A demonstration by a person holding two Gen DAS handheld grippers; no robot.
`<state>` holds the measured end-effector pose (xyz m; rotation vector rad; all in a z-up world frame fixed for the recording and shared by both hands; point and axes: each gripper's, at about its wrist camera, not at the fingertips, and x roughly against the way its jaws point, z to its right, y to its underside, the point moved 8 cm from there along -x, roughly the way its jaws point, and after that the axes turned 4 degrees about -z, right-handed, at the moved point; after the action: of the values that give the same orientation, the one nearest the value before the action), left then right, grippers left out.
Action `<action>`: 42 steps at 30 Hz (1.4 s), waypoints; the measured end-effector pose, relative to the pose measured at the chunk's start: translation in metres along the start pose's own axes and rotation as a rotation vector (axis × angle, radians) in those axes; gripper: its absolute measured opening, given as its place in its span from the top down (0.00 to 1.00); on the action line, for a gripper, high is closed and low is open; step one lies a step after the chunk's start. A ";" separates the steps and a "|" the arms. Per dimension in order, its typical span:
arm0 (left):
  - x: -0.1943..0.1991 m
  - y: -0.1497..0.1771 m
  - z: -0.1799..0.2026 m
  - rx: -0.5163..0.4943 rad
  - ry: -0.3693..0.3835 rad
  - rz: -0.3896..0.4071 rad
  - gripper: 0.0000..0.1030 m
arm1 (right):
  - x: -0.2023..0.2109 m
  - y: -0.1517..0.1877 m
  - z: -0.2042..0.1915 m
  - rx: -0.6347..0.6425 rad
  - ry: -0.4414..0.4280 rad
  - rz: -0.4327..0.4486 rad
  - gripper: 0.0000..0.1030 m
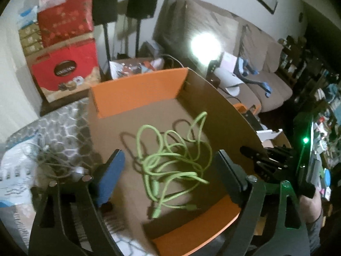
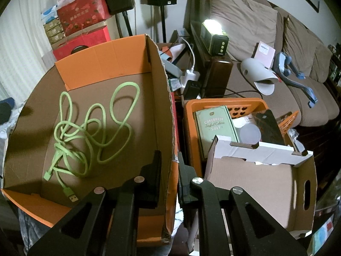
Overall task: Organize objects
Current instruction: 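Return the left tool to the table and grasp the black Carefree paper pack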
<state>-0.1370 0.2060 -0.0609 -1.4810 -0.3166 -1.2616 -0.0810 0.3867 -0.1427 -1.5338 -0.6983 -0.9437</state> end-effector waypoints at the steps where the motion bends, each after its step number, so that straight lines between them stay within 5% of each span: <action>1: 0.003 -0.001 -0.005 0.009 -0.011 0.003 0.08 | 0.000 0.000 0.000 0.000 0.000 0.000 0.89; 24: 0.060 0.049 -0.157 0.259 -0.147 0.006 0.01 | 0.000 0.001 0.000 0.000 0.000 0.002 0.89; 36: 0.038 0.095 -0.196 0.378 -0.142 -0.084 0.05 | 0.000 0.000 0.001 0.000 0.000 0.002 0.89; 42: 0.026 0.104 -0.194 0.312 -0.150 -0.083 0.05 | 0.000 0.000 0.001 0.001 0.000 0.002 0.89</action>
<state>-0.1491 -0.0037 -0.1317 -1.3050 -0.6512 -1.1097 -0.0807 0.3877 -0.1428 -1.5334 -0.6975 -0.9415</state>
